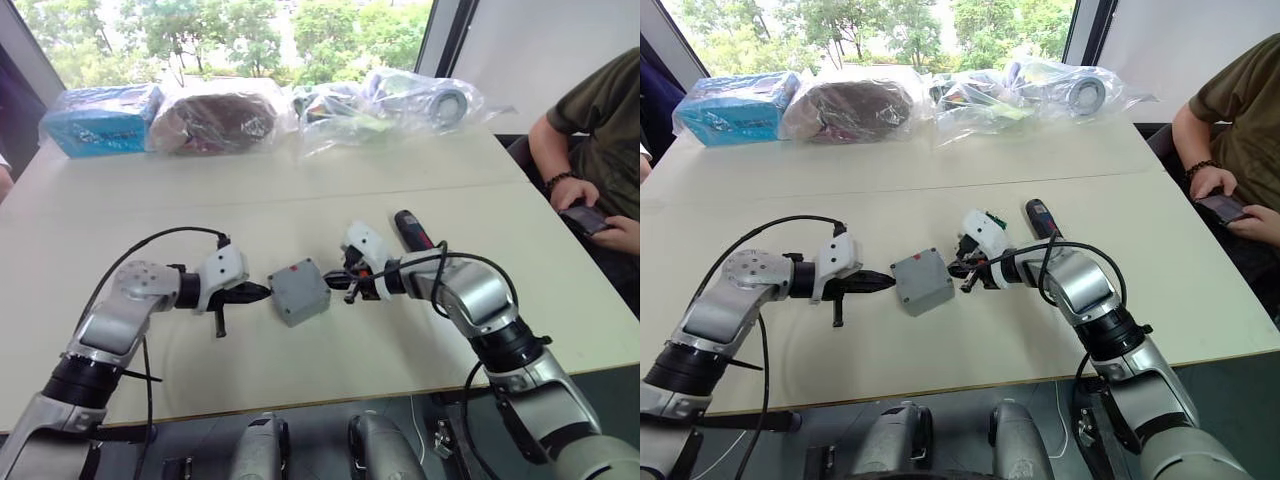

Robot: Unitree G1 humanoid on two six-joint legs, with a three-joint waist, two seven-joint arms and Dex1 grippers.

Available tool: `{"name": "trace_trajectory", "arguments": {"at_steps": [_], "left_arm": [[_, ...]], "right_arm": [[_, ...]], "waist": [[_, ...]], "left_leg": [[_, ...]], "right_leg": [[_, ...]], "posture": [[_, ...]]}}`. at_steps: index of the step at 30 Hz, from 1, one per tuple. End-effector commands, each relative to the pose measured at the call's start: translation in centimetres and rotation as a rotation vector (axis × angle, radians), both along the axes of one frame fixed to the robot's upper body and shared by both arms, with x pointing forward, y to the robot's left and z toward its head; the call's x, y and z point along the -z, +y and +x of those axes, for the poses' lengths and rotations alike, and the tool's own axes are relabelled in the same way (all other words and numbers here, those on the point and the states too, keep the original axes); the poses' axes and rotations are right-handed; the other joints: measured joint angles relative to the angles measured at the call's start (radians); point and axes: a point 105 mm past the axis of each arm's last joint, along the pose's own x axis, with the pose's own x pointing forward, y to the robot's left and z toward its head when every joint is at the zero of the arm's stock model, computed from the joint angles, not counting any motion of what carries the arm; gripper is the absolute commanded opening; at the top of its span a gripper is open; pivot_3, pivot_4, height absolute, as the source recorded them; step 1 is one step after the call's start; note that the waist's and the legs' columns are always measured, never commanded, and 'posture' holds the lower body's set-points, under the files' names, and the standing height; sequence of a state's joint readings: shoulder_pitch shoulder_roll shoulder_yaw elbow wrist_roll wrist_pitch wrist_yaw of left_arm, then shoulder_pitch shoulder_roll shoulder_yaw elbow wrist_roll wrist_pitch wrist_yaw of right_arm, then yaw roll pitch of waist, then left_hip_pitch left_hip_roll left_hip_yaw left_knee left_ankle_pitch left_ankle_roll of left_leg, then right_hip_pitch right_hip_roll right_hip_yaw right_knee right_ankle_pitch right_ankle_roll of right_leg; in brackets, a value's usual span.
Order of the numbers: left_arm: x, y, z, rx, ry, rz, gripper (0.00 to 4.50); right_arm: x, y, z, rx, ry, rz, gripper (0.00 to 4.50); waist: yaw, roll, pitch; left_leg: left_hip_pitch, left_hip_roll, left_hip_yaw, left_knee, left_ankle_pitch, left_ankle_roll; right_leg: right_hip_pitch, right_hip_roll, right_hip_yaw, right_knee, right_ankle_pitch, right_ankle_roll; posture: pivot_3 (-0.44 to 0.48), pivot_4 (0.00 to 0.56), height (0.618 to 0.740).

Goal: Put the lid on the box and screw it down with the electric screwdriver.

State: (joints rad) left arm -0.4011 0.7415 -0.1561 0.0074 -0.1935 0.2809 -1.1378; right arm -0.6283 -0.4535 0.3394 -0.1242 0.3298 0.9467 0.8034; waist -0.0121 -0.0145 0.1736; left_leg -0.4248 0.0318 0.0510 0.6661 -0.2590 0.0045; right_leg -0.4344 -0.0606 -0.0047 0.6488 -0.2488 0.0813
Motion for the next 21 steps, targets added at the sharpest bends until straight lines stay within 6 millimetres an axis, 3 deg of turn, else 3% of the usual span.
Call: {"name": "trace_trajectory", "arguments": {"at_steps": [1,9,13,16,19,21], "left_arm": [[-1.1,-0.7,0.4,0.033,-0.062,-0.011,0.00],[-1.2,-0.7,0.3,0.042,-0.058,-0.009,0.00],[-1.9,0.1,-0.6,0.051,-0.053,-0.004,0.00],[-3.7,0.4,-1.0,0.042,-0.072,-0.041,0.00],[-6.6,0.0,-0.7,0.011,-0.151,-0.095,0.00],[-8.2,-0.9,-0.8,0.016,-0.178,-0.142,0.00]], "right_arm": [[-1.3,1.1,-1.1,-0.069,-0.035,0.034,0.03],[-1.5,0.6,-0.8,-0.034,-0.076,0.010,0.03],[-2.9,-0.9,0.7,0.061,-0.192,-0.010,0.03],[-4.9,-2.5,2.3,0.161,-0.308,0.005,0.03],[-7.5,-5.0,5.3,0.326,-0.464,0.033,0.03],[-7.7,-6.3,6.9,0.396,-0.455,0.043,0.27]], "waist": [[-0.001,0.000,0.000],[0.000,0.000,0.000],[0.000,0.000,0.000],[0.001,0.000,0.000],[0.001,0.000,0.000],[0.001,0.000,0.000]], "left_leg": [[0.000,0.000,0.000,0.000,0.000,0.000],[0.000,0.000,0.000,0.000,0.000,0.000],[0.000,0.000,0.000,0.000,0.000,0.000],[0.000,0.000,0.000,0.000,0.000,0.000],[0.000,0.000,0.000,0.000,0.000,0.000],[0.000,0.000,0.000,0.000,0.000,0.000]], "right_leg": [[0.000,0.000,0.000,0.000,0.000,0.000],[0.000,0.000,0.000,0.000,0.000,0.000],[0.000,0.000,0.000,0.000,0.000,0.000],[0.000,0.000,0.000,0.000,0.000,0.000],[0.000,-0.001,0.000,0.000,0.000,0.000],[0.000,-0.001,0.000,0.000,0.000,0.000]], "posture": [[0.000,0.150,0.740],[0.000,0.150,0.740],[0.000,0.150,0.740],[0.000,0.150,0.740],[0.000,0.150,0.740],[0.000,0.150,0.740]]}}
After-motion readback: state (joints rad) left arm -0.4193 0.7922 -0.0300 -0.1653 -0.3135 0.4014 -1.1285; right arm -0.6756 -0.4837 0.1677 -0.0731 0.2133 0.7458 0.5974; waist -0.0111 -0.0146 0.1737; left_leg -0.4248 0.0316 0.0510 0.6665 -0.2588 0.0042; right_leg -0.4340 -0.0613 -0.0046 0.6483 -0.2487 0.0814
